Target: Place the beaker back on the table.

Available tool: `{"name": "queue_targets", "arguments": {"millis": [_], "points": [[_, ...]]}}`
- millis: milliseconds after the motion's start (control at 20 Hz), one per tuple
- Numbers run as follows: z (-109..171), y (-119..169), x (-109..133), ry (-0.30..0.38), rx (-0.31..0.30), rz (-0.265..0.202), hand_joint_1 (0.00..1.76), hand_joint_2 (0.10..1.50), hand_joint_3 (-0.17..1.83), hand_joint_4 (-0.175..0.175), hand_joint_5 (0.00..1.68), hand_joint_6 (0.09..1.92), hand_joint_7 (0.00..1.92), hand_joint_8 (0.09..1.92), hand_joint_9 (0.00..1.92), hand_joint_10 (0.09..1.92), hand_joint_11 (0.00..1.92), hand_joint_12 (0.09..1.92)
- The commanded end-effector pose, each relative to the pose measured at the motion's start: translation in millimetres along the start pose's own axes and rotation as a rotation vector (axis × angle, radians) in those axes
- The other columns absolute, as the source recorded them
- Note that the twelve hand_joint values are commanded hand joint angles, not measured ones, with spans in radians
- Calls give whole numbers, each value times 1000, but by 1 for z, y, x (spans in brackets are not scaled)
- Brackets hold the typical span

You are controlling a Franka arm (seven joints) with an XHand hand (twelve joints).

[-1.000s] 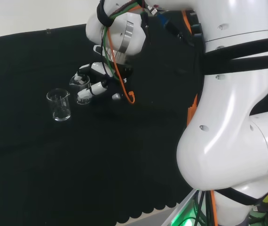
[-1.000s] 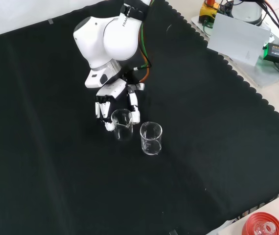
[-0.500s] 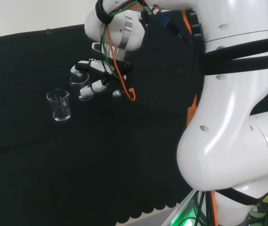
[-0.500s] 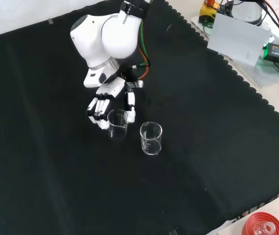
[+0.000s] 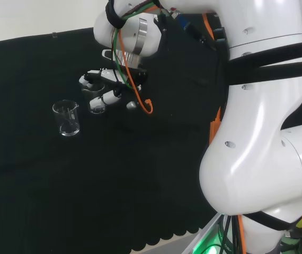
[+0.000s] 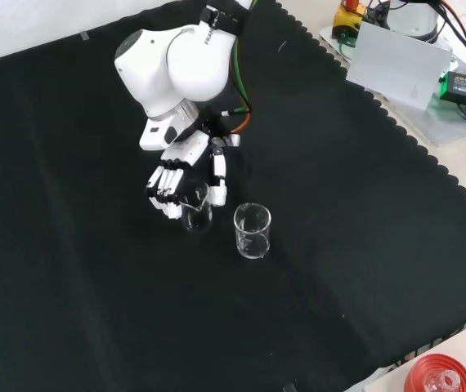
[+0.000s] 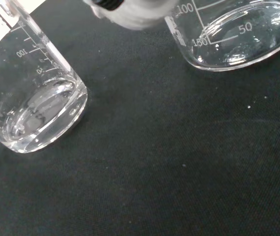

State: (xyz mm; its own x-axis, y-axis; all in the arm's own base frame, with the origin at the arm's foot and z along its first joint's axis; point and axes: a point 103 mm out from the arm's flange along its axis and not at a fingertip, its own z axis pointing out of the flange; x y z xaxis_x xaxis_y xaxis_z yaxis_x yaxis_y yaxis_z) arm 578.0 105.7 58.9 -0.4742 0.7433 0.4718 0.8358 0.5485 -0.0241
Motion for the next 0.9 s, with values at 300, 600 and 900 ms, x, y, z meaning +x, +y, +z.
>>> {"name": "queue_targets", "arguments": {"millis": [300,600,900], "points": [[-12,-11,-2,23,-12,2,892,805,-175,-132,212,215,20,809,105,919,0,1215],[-29,-26,5,-1,-23,6,874,797,-175,-135,218,133,0,749,55,935,0,1165],[-55,-45,14,-22,-57,39,874,805,-174,-135,220,122,0,741,57,938,0,1159]]}}
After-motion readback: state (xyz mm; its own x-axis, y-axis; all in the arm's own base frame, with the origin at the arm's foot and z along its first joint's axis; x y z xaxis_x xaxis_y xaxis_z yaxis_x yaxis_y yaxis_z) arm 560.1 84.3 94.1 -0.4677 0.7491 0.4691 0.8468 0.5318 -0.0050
